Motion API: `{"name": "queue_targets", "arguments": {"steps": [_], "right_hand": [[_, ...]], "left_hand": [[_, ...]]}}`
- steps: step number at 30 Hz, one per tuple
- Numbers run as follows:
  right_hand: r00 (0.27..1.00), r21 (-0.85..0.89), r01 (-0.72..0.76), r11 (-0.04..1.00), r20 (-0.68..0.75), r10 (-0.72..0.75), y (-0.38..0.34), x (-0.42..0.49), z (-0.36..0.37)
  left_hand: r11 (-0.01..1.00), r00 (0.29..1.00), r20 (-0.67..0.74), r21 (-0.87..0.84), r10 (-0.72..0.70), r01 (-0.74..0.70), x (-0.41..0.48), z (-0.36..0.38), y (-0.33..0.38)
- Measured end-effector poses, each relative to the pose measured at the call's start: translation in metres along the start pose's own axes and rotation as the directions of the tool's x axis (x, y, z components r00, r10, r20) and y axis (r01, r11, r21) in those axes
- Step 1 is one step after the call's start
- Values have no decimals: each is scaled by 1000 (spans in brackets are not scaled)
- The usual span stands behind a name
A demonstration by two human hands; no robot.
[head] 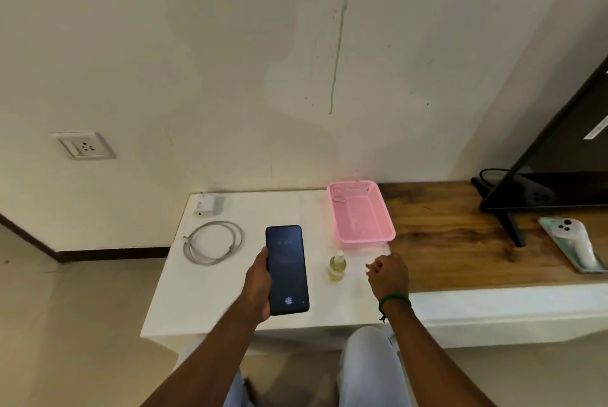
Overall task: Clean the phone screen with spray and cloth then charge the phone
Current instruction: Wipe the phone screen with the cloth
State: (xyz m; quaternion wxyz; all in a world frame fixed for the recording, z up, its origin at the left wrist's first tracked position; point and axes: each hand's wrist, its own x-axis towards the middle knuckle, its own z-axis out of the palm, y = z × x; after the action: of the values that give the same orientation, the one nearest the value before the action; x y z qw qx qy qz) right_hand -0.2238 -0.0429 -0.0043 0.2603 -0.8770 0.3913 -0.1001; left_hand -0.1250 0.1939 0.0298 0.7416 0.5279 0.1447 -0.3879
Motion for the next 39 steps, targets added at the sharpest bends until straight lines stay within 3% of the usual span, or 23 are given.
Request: {"name": "queue_targets", "arguments": {"steps": [11,19,23,25,27,30,34,39], "right_hand": [[995,-125,-30,992,92,42,21,14,35],[994,21,-86,996,69,85,11,7,27],[984,170,-43,985,-163,72,-21,-1,-1],[956,306,78,949,-294,16,-48,-7,-16],[939,394,214,894,-334,-78,-80,-19,-26],[975,499,212,840,-170,-146,-118,-40,-26],[988,569,-20,822,136,-70,-138,-47,-7],[948,737,-268,621,318,31,-146,-42,4]], "left_hand": [[997,992,-129,73,9,1,28,-12,-13],[996,992,-125,92,31,-20,29,-9,-14],[996,995,-77,68,58,-52,26,-3,-6],[996,996,-60,48,73,-70,24,0,0],[996,995,-35,28,89,-88,22,4,7],[994,994,1,-6,114,-114,18,12,17],[989,989,14,11,148,-148,14,20,32],[986,986,14,35,164,-165,14,21,43]]}}
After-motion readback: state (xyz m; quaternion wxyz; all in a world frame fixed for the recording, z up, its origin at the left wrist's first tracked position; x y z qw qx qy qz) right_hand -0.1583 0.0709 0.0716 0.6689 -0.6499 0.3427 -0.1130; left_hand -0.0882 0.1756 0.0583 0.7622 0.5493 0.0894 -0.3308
